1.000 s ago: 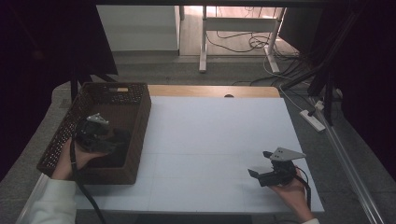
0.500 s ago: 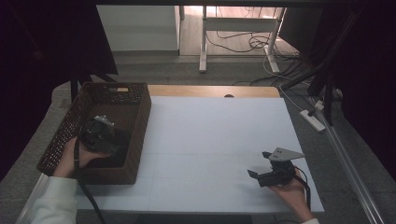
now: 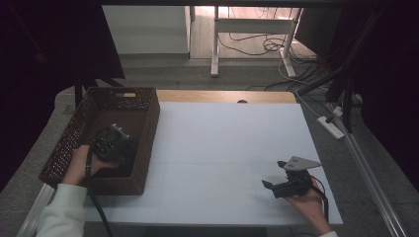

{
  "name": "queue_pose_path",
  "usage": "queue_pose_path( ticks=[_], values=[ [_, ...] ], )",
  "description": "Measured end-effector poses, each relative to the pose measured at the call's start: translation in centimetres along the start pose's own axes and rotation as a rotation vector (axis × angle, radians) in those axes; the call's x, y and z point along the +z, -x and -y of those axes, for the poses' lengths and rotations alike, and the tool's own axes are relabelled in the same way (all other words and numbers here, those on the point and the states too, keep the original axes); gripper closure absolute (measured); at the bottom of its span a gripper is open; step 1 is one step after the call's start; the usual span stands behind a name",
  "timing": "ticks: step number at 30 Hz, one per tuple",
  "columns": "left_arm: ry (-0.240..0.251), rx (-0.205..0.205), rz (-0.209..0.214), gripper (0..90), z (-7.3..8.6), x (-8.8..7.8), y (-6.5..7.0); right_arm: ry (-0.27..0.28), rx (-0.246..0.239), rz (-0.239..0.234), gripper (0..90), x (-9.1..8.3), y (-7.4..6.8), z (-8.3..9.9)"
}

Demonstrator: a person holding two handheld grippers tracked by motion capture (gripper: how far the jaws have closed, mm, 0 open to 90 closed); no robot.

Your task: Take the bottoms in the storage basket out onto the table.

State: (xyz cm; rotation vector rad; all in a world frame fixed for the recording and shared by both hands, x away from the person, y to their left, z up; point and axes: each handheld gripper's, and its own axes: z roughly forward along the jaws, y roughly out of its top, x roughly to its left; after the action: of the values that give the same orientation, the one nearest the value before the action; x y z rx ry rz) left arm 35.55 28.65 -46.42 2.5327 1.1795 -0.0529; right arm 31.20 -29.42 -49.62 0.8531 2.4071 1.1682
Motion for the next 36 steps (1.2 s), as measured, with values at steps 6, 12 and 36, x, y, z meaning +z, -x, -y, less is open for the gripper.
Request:
queue_pose_path(
  ticks=[6, 12, 36],
  values=[
    [0.047, -0.012, -0.015, 75.5, 0.4, -0.6, -0.3, 0.001, 0.001, 0.001, 6.0, 0.0, 0.0, 0.0],
    [0.133, -0.047, -0.059, 77.5, 1.2, -2.1, -0.7, 0.002, 0.000, 0.003, 6.1, 0.0, 0.0, 0.0],
    [0.334, -0.122, -0.077, 78.5, 2.7, -5.1, -0.6, 0.010, -0.004, 0.011, 6.1, -0.2, 0.0, -0.1]
  ],
)
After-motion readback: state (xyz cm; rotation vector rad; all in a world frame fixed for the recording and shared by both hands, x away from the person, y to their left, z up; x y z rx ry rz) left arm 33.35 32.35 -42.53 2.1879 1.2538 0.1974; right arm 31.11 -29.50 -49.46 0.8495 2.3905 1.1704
